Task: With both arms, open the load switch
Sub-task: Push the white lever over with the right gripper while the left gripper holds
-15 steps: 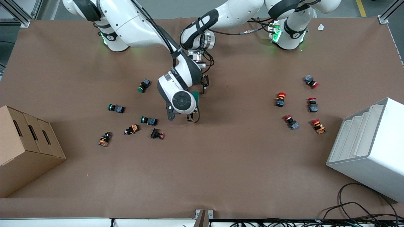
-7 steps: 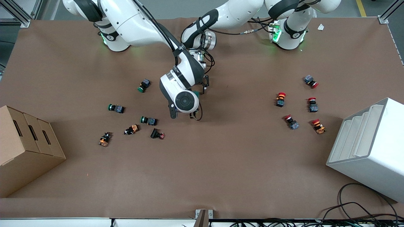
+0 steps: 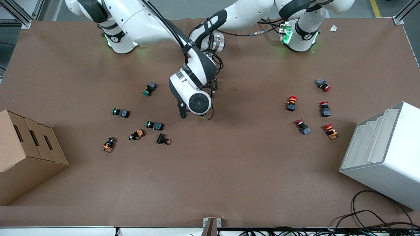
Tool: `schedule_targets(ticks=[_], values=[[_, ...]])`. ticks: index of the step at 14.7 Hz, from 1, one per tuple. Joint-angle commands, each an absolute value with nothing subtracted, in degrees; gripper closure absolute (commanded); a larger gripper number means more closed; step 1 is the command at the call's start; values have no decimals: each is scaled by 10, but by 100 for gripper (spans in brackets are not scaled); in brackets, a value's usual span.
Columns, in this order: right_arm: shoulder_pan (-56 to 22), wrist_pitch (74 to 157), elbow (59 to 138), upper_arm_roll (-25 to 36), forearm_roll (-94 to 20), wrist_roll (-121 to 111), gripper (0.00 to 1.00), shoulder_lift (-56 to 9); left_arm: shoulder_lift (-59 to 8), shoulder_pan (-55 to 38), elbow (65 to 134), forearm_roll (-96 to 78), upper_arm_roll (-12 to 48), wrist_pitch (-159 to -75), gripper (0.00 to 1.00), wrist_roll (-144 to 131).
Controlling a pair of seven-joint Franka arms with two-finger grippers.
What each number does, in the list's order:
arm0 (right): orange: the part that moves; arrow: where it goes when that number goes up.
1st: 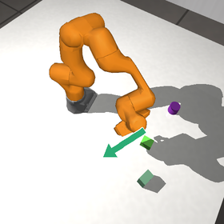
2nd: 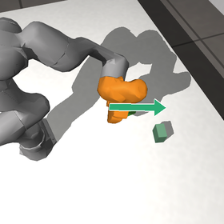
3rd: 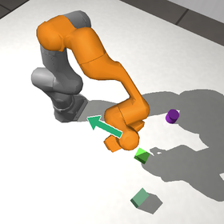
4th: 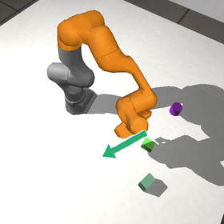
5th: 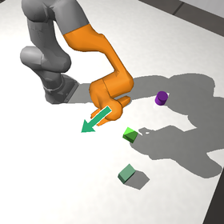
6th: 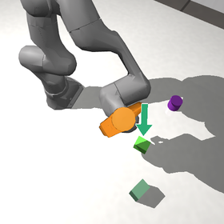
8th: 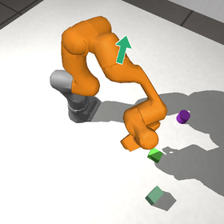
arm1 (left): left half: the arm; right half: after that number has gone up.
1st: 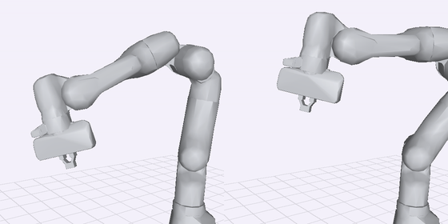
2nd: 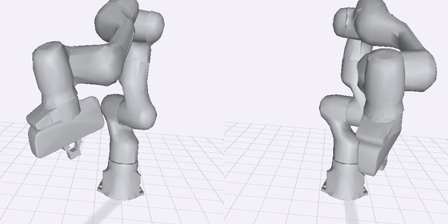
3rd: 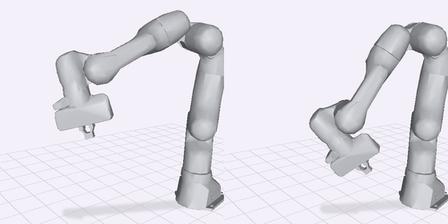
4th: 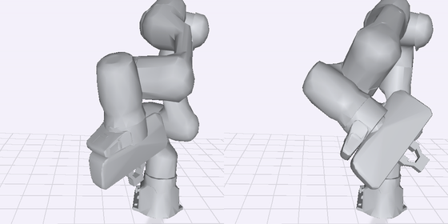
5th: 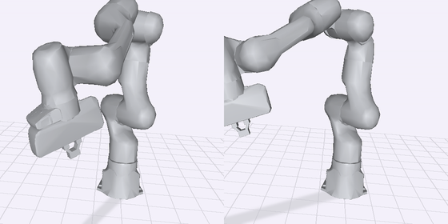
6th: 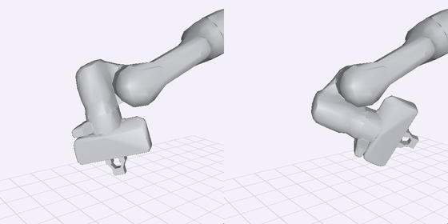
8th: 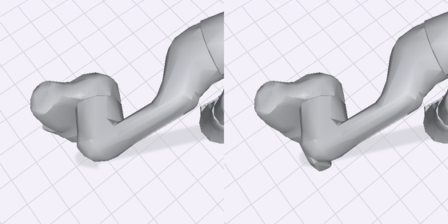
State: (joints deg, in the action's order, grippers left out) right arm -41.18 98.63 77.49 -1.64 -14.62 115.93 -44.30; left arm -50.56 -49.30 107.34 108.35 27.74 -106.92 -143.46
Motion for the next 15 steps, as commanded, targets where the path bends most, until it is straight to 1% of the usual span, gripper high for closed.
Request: schedule_targets(ticks=[1,6,15], values=[[-415,954,775,-18,-156,1160,0,-442,-510,-497,1081,1092,267,-1075,1,-1443],[-417,942,781,-28,-155,1158,0,-443,-510,-495,1080,1091,266,-1074,1,-1445],[-431,955,809,-28,-154,1158,0,-459,-509,-493,1075,1092,265,-1075,1,-1446]])
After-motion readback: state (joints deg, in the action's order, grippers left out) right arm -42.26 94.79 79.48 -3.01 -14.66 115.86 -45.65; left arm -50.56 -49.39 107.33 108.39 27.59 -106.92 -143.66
